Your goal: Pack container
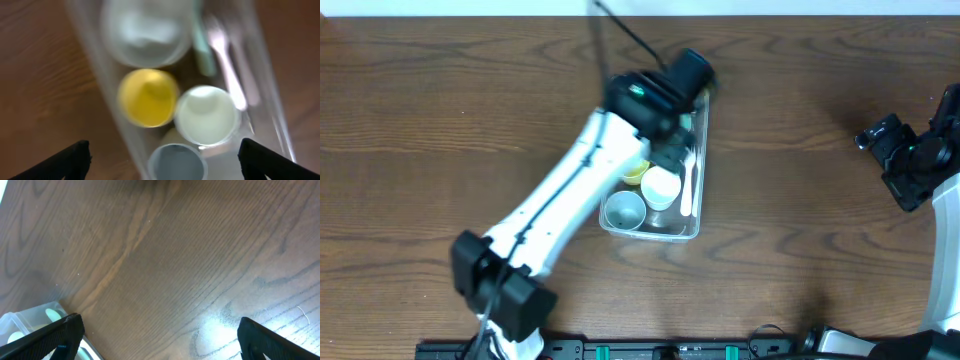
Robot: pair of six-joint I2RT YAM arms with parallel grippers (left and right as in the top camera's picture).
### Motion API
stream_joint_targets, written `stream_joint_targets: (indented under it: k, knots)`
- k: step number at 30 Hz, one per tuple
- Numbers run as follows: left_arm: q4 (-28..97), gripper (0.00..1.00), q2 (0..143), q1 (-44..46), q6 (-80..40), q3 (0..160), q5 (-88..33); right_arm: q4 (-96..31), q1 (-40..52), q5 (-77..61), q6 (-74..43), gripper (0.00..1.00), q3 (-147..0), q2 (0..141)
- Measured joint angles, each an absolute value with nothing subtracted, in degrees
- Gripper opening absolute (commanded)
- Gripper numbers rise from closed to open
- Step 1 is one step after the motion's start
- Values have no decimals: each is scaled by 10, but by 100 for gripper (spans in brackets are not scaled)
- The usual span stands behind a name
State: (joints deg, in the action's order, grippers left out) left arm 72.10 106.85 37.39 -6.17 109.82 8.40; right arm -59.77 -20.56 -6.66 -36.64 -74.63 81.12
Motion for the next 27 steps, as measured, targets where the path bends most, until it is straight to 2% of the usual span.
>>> stream_joint_targets:
  k: [2,10,17,27]
  knots:
    - [727,99,1048,344,-94,1101,89,-597,-206,-67,-366,99,-746,811]
    - [768,98,894,243,-170,1108,99,-597,-206,-67,-366,99,-746,811]
    - [891,98,800,225,-175,1114,124,-598,-206,-67,-366,99,-746,811]
    - [923,98,653,218,-184,1113,170,-597,-206,-67,-366,99,-746,811]
